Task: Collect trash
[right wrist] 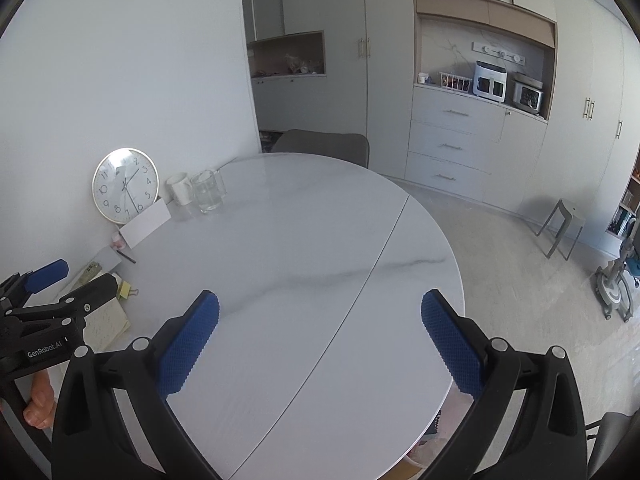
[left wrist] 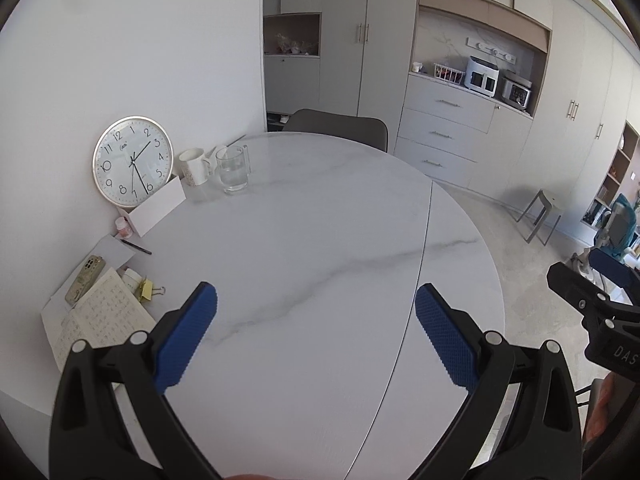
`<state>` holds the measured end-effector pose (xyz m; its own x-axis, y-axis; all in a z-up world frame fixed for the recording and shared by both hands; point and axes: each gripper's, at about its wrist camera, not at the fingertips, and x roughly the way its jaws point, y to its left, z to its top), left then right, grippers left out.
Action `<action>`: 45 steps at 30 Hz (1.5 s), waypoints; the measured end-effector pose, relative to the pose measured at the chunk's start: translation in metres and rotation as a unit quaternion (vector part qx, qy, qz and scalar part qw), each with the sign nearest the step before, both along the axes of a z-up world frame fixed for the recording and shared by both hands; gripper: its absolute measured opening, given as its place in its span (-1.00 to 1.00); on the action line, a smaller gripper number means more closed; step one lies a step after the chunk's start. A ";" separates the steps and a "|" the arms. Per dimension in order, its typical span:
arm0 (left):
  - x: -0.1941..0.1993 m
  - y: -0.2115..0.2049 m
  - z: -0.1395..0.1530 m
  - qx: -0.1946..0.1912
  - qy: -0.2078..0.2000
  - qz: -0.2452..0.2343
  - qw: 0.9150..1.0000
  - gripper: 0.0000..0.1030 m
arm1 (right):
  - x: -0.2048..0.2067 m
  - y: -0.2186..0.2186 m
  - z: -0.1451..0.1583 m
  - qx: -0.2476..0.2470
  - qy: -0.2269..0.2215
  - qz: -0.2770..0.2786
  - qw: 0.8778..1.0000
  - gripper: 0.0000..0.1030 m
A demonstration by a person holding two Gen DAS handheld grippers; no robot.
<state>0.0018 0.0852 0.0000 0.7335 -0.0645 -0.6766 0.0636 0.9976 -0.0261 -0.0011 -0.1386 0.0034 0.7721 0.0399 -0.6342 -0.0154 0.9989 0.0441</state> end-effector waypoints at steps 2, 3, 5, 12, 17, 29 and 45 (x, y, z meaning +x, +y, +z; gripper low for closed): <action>0.001 0.002 -0.002 -0.001 0.002 0.001 1.000 0.85 | 0.001 0.001 -0.002 0.000 0.003 -0.001 1.000 0.95; 0.001 0.003 -0.003 -0.001 0.004 0.001 1.000 0.85 | 0.001 0.002 -0.002 0.000 0.003 -0.002 1.000 0.95; 0.002 0.004 -0.004 -0.002 0.005 -0.001 1.000 0.85 | -0.001 0.003 -0.004 0.004 0.003 -0.003 1.000 0.95; 0.003 0.003 -0.005 -0.001 0.008 -0.002 1.000 0.85 | -0.001 0.007 -0.009 0.000 0.012 -0.007 1.000 0.95; 0.003 0.003 -0.005 -0.004 0.010 -0.006 1.000 0.85 | 0.002 0.010 -0.011 -0.002 0.015 -0.010 1.000 0.95; 0.004 0.002 -0.006 0.001 0.008 -0.002 1.000 0.85 | 0.002 0.013 -0.013 -0.004 0.018 -0.009 1.000 0.95; 0.007 0.004 -0.008 0.005 0.009 0.003 1.000 0.85 | 0.001 0.015 -0.018 -0.005 0.022 -0.011 1.000 0.95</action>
